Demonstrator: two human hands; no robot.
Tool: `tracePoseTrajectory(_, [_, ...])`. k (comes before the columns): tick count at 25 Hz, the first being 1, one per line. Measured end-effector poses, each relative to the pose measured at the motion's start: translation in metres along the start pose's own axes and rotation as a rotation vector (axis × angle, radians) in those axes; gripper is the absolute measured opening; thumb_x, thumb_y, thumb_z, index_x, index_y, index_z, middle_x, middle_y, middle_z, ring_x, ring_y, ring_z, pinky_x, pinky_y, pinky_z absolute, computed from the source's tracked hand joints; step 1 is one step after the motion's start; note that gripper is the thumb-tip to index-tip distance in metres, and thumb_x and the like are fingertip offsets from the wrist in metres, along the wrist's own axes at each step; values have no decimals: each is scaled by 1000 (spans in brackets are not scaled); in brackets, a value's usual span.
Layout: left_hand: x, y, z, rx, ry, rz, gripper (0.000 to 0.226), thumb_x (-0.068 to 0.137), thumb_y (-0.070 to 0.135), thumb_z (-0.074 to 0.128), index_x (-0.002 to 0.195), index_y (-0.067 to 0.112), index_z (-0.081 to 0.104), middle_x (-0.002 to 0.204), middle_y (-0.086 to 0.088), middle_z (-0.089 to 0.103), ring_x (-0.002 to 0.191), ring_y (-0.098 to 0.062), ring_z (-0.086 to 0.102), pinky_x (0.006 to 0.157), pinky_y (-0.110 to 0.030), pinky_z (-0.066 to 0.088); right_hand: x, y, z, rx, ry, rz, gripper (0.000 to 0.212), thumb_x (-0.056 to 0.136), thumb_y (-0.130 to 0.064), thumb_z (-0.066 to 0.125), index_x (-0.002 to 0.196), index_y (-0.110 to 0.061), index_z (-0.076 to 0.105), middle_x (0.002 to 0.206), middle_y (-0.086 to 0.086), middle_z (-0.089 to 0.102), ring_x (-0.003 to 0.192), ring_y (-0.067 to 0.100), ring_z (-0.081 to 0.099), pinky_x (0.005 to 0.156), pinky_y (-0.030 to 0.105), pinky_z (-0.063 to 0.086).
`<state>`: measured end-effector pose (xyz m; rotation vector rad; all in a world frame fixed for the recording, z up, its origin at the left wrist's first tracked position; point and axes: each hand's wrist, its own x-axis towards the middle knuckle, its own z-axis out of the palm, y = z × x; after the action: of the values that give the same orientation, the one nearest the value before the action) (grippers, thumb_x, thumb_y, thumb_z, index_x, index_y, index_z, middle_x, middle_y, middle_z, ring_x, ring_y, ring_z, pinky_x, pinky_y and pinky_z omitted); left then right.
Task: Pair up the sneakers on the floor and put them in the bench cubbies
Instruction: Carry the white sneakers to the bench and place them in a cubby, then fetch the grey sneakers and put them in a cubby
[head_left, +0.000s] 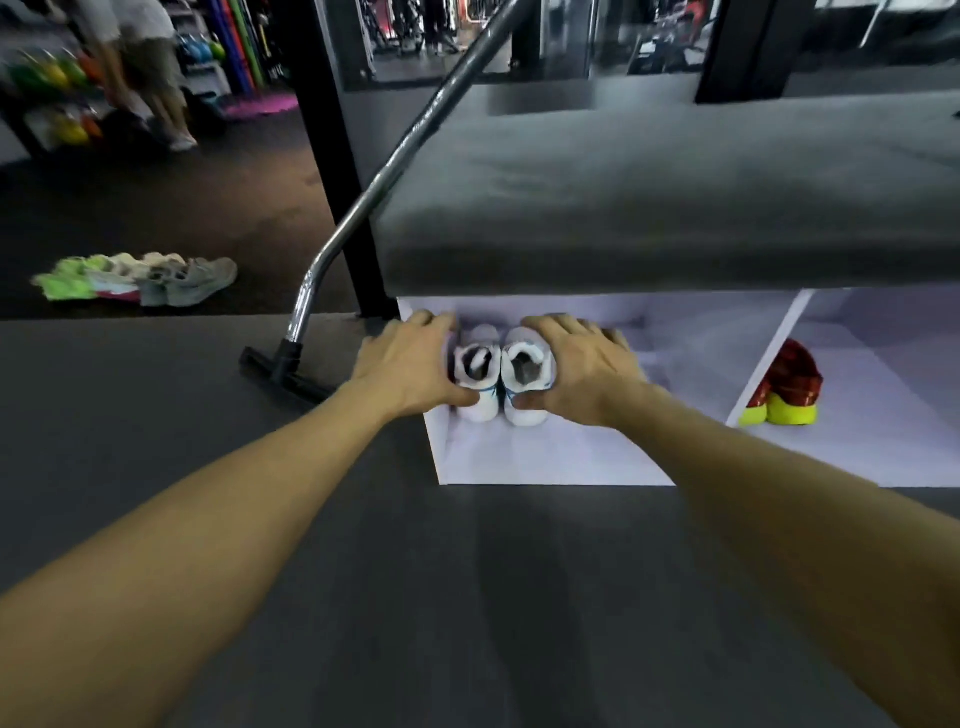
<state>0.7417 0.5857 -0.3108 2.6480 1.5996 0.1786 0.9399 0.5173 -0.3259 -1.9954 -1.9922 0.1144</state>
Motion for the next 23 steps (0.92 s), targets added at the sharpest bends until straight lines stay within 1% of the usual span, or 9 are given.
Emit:
tracePoseTrajectory(3, [9,10,-90,19,12,8,91,60,68,75,137,32,43,137,4,47,120,-29,49,95,-46,46,15,-22,-90,-45,26,-36,91,69,-60,70,144,-30,31,150,-5,37,136,24,37,108,45,28])
tracePoseTrajectory(8, [24,25,-276,4,46,-4,97,59,75,71,139,33,39,141,4,45,126,-26,47,97,-50,42,50,-69,-270,-87,17,-54,96,68,-64,70,147,-28,28,152,-2,34,138,26,34,111,47,26])
tracePoseTrajectory(11, [20,23,-379,12,-4,-22,97,60,77,69,140,31,38,142,5,44,126,-25,47,96,-50,39,64,-103,-363,-55,-4,-43,94,70,-62,72,146,-28,30,151,-1,36,138,26,34,112,47,25])
tracePoseTrajectory(14, [7,15,-478,-20,-89,-69,97,62,78,67,142,31,38,145,5,43,129,-24,46,99,-50,36,71,-147,-438,1,-93,-26,91,71,-61,70,146,-26,31,152,0,36,138,26,34,111,48,25])
tracePoseTrajectory(16, [-8,5,-518,-75,-151,-112,96,62,77,68,142,32,39,145,5,43,129,-24,46,100,-50,36,70,-174,-465,16,-179,-6,91,72,-61,69,146,-24,31,152,1,36,138,26,34,111,48,25])
tracePoseTrajectory(17, [-17,-1,-528,-100,-190,-133,95,62,77,68,141,33,39,144,6,43,129,-23,46,101,-50,36,69,-184,-469,12,-225,-1,91,73,-61,68,147,-23,30,152,1,35,139,27,33,112,48,24])
tracePoseTrajectory(20, [-58,-25,-526,-132,-330,-231,94,61,78,68,140,36,40,147,6,42,131,-22,45,101,-51,34,62,-211,-454,18,-400,-19,86,74,-59,67,144,-23,32,150,4,37,136,28,36,110,48,25])
tracePoseTrajectory(23, [-112,-56,-501,-169,-472,-398,94,63,78,66,141,35,39,147,6,41,132,-23,45,102,-51,33,58,-240,-413,33,-630,-70,84,72,-60,69,141,-27,36,147,2,40,135,28,38,108,48,27])
